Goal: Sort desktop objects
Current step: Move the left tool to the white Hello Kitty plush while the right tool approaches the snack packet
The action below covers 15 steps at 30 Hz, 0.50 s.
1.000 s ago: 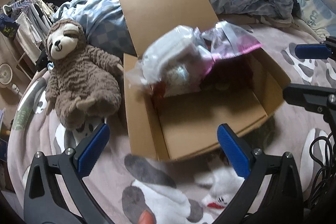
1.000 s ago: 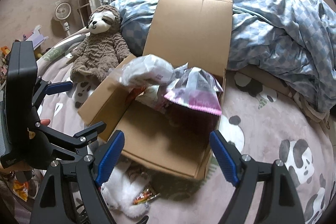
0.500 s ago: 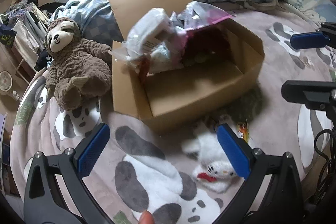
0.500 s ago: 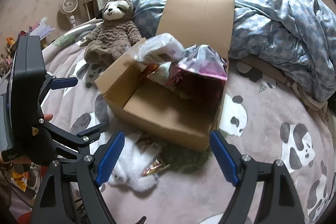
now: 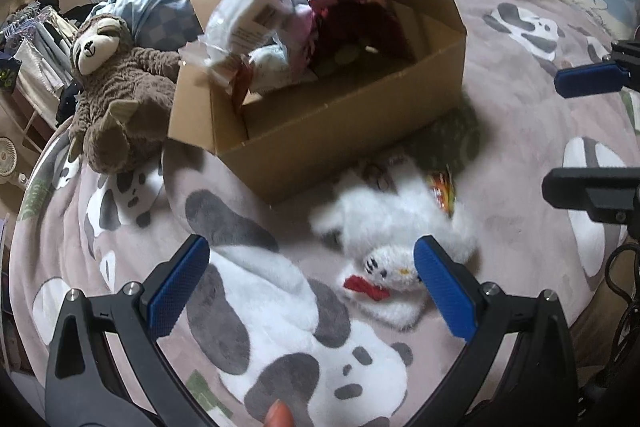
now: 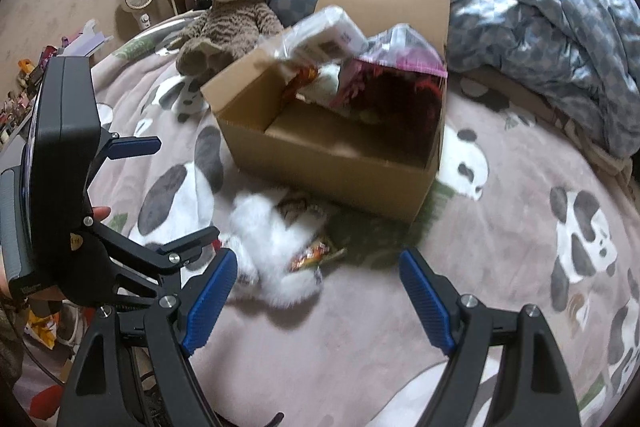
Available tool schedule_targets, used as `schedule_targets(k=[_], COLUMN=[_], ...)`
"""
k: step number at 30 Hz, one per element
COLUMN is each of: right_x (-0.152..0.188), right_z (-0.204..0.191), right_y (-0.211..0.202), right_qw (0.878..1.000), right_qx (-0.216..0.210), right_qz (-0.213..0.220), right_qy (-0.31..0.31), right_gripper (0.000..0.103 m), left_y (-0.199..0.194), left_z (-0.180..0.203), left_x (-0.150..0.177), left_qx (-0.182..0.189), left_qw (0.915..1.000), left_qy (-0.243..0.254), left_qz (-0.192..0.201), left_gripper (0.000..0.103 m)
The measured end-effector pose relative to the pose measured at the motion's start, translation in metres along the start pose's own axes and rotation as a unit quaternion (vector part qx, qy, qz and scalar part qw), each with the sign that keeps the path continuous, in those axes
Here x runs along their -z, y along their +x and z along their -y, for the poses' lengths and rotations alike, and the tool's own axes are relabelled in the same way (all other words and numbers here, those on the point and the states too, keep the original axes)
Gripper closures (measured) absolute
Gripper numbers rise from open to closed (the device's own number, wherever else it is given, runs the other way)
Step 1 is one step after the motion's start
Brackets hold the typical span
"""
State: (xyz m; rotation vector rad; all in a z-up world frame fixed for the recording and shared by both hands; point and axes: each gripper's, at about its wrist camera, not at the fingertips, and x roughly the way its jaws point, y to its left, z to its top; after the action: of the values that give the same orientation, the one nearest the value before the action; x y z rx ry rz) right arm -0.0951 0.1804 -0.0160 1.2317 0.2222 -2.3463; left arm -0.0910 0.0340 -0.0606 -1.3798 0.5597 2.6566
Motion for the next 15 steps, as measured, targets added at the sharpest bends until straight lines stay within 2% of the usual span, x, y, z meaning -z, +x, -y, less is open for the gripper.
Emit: schedule_targets(k=[11,15], right_x=[0.04,0.05], right_z=[0.015,0.02], right_y=[0.031,0.04], right_qw=[0.999,0.998], right_qx=[-0.019,-0.018], right_qz=[-0.033,-0.042], right_qy=[0.037,0.041], right_gripper=[0.019,0.019], left_y=[0.024,0.032], left_z=[0.022,0.025], left_x=[0.02,0.019], left_qx=[0.044,0.048], left_qw=[0.9984,0.9977], left_qy=[-0.025,-0.04], left_qz=[-0.025,-0.026], left_gripper=[0.001,0.001])
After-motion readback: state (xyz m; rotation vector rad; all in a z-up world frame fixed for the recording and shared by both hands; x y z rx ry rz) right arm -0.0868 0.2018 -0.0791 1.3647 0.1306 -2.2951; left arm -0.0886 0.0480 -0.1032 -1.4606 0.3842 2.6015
